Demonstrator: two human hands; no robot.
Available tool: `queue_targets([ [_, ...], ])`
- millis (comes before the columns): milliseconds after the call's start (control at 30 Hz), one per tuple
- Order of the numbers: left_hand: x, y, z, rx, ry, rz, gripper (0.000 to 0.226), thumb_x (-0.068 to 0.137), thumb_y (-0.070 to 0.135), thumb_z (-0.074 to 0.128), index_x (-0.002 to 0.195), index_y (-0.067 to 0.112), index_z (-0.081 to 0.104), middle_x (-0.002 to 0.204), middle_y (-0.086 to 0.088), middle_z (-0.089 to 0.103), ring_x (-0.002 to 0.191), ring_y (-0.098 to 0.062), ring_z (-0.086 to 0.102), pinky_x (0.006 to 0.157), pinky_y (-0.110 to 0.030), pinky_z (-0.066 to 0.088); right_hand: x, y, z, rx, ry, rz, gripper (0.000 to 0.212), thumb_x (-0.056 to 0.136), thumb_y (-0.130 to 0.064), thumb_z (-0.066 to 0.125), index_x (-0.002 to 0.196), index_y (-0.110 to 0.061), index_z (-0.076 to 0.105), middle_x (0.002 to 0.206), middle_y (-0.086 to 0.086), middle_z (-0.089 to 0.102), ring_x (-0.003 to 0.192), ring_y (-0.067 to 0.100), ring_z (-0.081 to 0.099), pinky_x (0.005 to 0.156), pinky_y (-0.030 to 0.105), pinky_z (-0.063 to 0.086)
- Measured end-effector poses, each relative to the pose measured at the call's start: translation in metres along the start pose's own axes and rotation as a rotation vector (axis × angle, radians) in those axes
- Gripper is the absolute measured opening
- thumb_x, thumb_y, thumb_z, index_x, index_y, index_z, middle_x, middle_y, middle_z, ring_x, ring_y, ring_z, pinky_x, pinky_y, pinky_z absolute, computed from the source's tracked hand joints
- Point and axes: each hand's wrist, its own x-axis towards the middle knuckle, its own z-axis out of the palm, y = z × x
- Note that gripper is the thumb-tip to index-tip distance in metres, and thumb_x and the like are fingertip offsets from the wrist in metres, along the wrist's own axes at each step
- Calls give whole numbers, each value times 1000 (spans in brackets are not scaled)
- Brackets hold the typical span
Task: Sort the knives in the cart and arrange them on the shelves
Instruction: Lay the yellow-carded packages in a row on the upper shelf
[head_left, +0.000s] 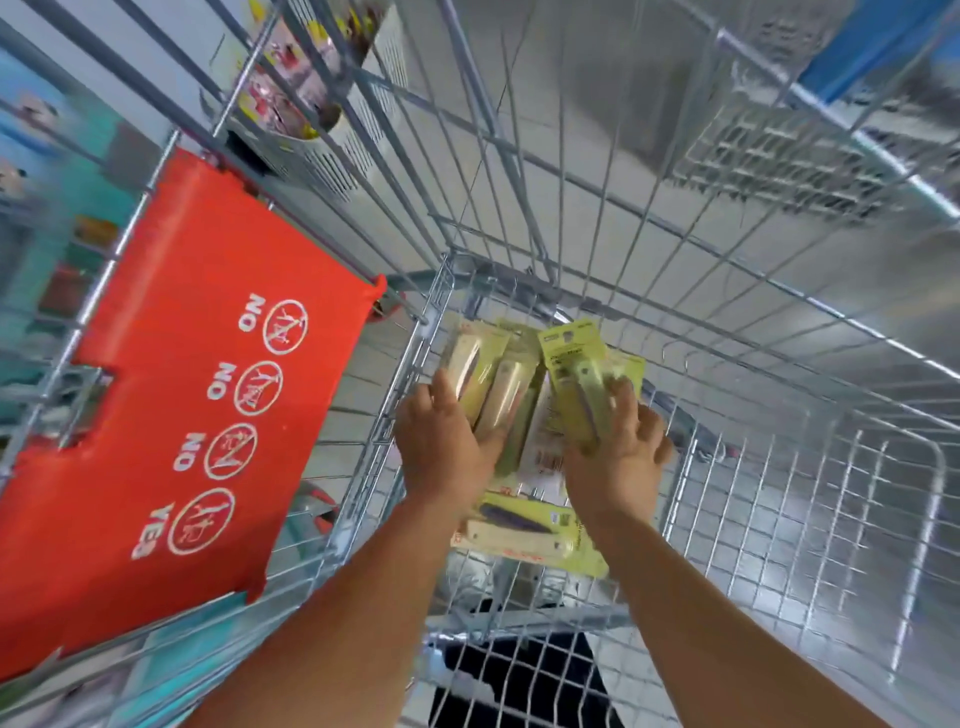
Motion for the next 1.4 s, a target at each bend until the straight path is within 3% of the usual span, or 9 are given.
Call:
queue_targets([
  [200, -4, 4, 3, -229, -82, 4, 66, 76, 42, 73, 132, 20, 44, 127, -12, 36, 119, -28, 34, 99, -41, 41, -3, 5, 3, 14, 100, 48, 52, 86, -26, 62, 129, -9, 39, 124, 12, 44, 112, 27, 35, 98, 38, 31],
  [333, 2, 2, -1, -207, -102, 34, 55, 78, 41, 71, 122, 16, 50, 119, -10, 48, 114, -27, 43, 91, -36, 43, -7, 9, 5, 117, 80, 152, 47, 86, -37, 60, 117, -7, 43, 121, 12, 41, 110, 30, 37, 97, 46, 40],
  [500, 8, 5, -5, -217, -151, -30, 40, 84, 46, 62, 110, 19, 51, 117, -11, 49, 108, -28, 50, 88, -36, 47, -3, -1, 7, 261, 67, 219, 49, 81, -40, 63, 113, -10, 41, 107, 4, 36, 95, 26, 48, 79, 36, 46],
  [667, 10, 5, -3, -139, -209, -112, 62, 83, 52, 62, 128, 12, 44, 119, -17, 41, 110, -33, 48, 84, -40, 48, 10, -5, 8, 162, 70, 334, 70, 73, -39, 66, 130, -12, 34, 132, 11, 32, 123, 32, 27, 104, 46, 35],
  [833, 1, 10, -4, -225, -244, -74, 59, 79, 54, 66, 122, 17, 50, 113, -9, 35, 91, -23, 50, 76, -28, 47, 12, -7, 9, 205, 32, 289, 58, 76, -38, 65, 125, -23, 37, 129, 12, 31, 121, 31, 27, 100, 38, 34],
  [933, 2, 16, -4, -261, -231, -88, 57, 75, 47, 74, 115, 13, 53, 107, -3, 29, 99, -25, 50, 84, -31, 49, 13, -5, 7, 140, 25, 273, 61, 76, -43, 65, 127, -26, 37, 129, 13, 32, 120, 31, 29, 104, 40, 35],
  [1100, 0, 22, -1, -230, -234, -123, 73, 72, 46, 77, 125, 8, 44, 116, -11, 45, 101, -28, 53, 76, -35, 47, 3, -7, 16, 83, 6, 136, 44, 81, -57, 56, 114, -31, 43, 138, 9, 36, 128, 28, 23, 99, 36, 28],
  [1300, -2, 16, -2, -278, -131, -157, 68, 69, 35, 82, 118, 3, 47, 112, -13, 54, 102, -34, 57, 84, -48, 50, -3, -15, 22, 95, -42, 102, 51, 81, -42, 62, 126, -31, 42, 154, 13, 14, 137, 35, 18, 108, 39, 24],
  [1400, -4, 18, 2, -317, -160, -179, 68, 70, 34, 82, 120, 4, 46, 113, -13, 51, 99, -34, 59, 81, -48, 52, -6, -13, 23, 87, -20, 76, 47, 81, -37, 63, 123, -29, 45, 151, 10, 20, 134, 31, 20, 106, 35, 25],
])
